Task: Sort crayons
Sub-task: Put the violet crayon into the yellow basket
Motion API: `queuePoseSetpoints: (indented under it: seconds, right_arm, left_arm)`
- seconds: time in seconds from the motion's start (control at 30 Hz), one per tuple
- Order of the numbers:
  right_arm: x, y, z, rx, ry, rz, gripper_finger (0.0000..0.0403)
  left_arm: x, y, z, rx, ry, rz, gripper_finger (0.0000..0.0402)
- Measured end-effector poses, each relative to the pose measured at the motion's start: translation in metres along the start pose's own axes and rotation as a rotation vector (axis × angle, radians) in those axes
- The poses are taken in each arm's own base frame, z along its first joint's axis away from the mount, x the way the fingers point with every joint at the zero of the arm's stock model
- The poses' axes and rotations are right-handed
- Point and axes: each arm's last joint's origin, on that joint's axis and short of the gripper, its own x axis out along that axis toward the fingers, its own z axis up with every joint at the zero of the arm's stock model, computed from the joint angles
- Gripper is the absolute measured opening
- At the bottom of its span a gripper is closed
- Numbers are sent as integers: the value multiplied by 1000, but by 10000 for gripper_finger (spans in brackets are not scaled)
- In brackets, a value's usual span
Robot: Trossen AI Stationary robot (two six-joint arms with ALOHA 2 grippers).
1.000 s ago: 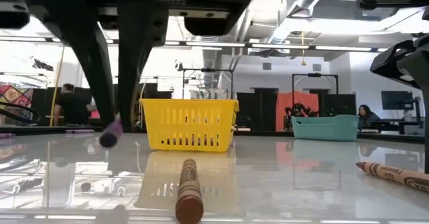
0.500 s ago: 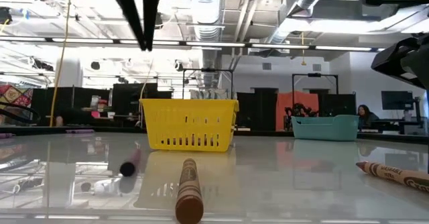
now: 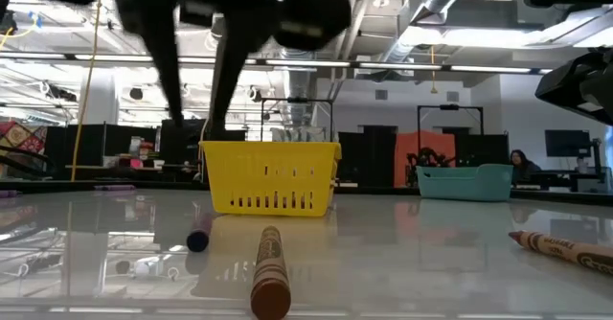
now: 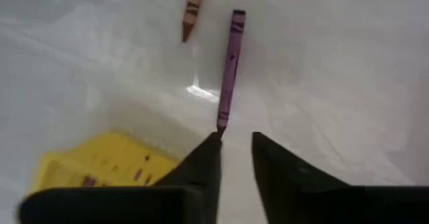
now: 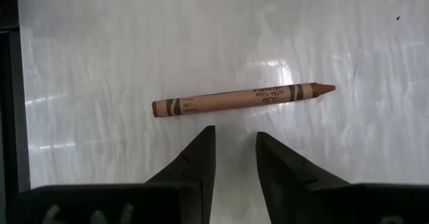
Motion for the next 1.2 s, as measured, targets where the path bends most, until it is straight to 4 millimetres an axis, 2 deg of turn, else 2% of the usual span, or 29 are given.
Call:
queuePoseSetpoints:
  seconds: [0.13,0.23,0.47,0.63,1.0,1.2]
  right_arm:
    - [0,1,1,5,-6,8,116]
    - [0,1,1,4,-7,10,116]
    - [0,1,1,-9,-8,9,116]
    - [0,1,1,-4,-10,11,116]
    - [0,1,2,1,-12,12,116]
    - [0,1,2,12,-14,14,116]
  left_arm:
    - [19,-2,-2,45,-6,24,125]
    - [20,-4,1,55,-23,23,135]
    - [26,-5,9,81,-122,30,109]
    - [41,-9,2,91,-106,24,106]
    - [48,-3,2,74,-159,75,98]
    - [61,-11,-8,74,-131,30,87]
